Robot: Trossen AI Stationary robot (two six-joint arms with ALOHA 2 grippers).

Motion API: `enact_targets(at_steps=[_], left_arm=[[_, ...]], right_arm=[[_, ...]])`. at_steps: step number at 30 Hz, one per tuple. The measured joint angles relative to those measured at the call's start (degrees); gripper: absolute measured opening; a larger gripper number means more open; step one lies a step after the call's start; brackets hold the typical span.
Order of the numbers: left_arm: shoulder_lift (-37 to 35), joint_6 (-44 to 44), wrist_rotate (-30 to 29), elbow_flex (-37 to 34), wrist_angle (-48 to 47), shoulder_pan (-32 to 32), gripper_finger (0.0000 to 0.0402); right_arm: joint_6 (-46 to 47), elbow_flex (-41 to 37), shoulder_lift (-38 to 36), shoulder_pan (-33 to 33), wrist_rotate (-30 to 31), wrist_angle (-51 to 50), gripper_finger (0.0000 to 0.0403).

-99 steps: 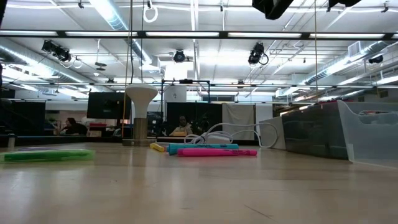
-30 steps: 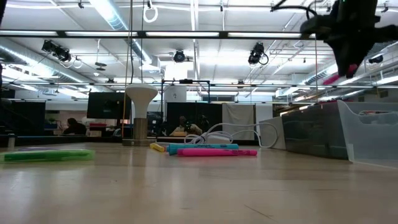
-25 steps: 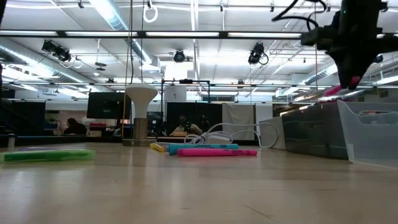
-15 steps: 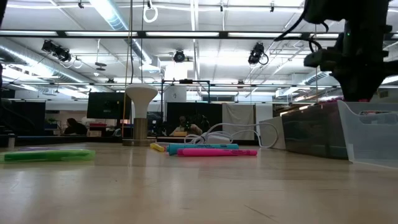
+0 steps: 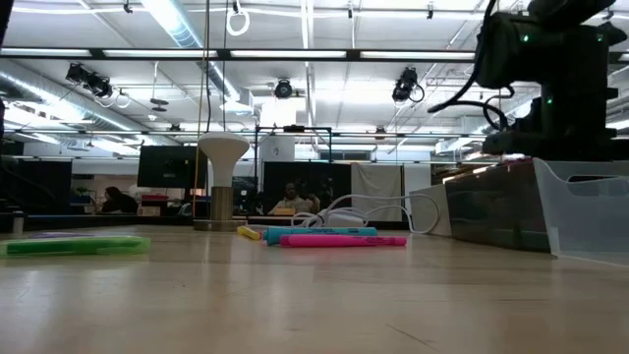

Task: Pick & Place Markers
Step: Put the pink mini marker into the black bin, then put the green mini marker into the black bin

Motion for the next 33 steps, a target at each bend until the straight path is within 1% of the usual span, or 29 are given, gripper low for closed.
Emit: enact_targets(at_steps=[5,9,14,20,23,27,33], left_arm=[[0.0,0.0,0.0,0.0,0.0,0.0,0.0167],[0.0,0.0,0.0,0.0,0.0,0.0,0.0167],[0.0,0.0,0.0,0.0,-0.4,0.0,0.0167],[0.0,0.0,0.0,0.0,-0.5,0.0,0.0167],[0.0,0.0,0.0,0.0,-0.5,0.0,0.0167],[0.0,0.3,0.0,0.0,-0.5,0.0,0.0167],[0.0,0.5,0.0,0.0,-0.5,0.0,0.0167]], right_arm=[[-0.4,0.0,1.2,-1.0,-0.2,0.1,0.0025],[-1.7,0.0,1.4,-1.6,-1.5,0.5,0.0063],[-2.4,0.0,1.4,-1.5,-1.6,0.8,0.0115],[-2.4,0.0,1.4,-1.5,-2.0,1.2,0.0154],[-3.6,1.1,1.4,-1.5,-2.0,1.2,0.0164],[-7.1,4.9,1.4,-1.5,0.2,0.1,0.0164],[-8.4,12.6,1.4,-1.5,2.4,-10.2,0.0159]])
